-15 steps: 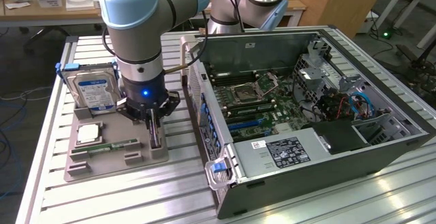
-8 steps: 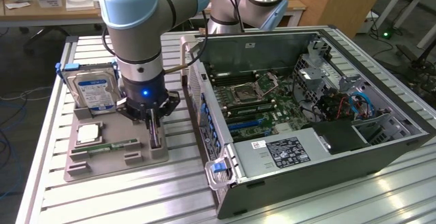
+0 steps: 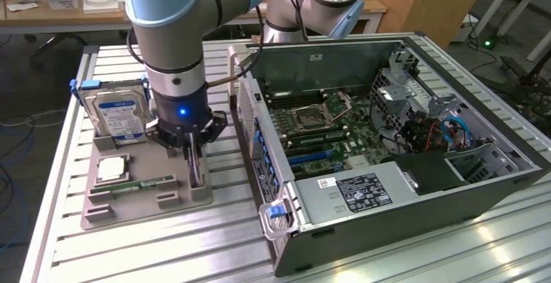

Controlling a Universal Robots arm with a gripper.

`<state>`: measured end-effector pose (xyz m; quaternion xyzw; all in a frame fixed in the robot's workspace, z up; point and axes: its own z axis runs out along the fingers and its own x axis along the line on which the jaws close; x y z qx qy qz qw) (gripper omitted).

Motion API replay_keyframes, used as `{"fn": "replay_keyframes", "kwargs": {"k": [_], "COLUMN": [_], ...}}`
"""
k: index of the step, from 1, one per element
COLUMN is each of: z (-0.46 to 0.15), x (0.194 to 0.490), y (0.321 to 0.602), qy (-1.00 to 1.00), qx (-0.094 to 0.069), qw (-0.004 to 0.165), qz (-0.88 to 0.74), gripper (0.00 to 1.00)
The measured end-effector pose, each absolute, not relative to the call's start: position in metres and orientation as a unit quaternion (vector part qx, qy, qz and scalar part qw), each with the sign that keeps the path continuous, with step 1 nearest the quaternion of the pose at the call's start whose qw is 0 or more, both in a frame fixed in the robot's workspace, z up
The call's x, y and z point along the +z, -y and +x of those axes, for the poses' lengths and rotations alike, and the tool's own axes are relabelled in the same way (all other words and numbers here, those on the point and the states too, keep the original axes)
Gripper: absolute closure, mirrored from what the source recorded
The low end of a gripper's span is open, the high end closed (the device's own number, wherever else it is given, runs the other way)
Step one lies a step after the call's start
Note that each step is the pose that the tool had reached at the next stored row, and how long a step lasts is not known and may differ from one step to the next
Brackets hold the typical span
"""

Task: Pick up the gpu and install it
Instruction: 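Pick up the gpu and move the gpu toward the slot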

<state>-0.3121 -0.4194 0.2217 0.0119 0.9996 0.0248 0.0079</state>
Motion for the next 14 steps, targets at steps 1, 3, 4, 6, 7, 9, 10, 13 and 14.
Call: {"fn": "replay_keyframes", "kwargs": {"k": [1, 3, 4, 6, 7, 9, 10, 13, 14], "z": [-0.312, -0.312, -0.312, -0.312, -0.312, -0.312, -0.312, -0.312, -0.312], "x": [0.224, 0.228, 0.229, 0.235, 0.238, 0.243, 0.245, 0.252, 0.255], "y": [0.419, 0.419, 0.419, 0.419, 0.419, 0.419, 0.419, 0.419, 0.419], "qy": [-1.0, -1.0, -1.0, -1.0, -1.0, -1.0, -1.0, -1.0, -1.0], "qx": [0.025, 0.025, 0.025, 0.025, 0.025, 0.025, 0.025, 0.025, 0.025], "qw": [0.008, 0.008, 0.008, 0.008, 0.008, 0.008, 0.008, 0.008, 0.008], "qz": [0.012, 0.012, 0.012, 0.012, 0.012, 0.012, 0.012, 0.012, 0.012], "gripper": [0.72, 0.72, 0.72, 0.72, 0.72, 0.72, 0.72, 0.72, 0.72]}}
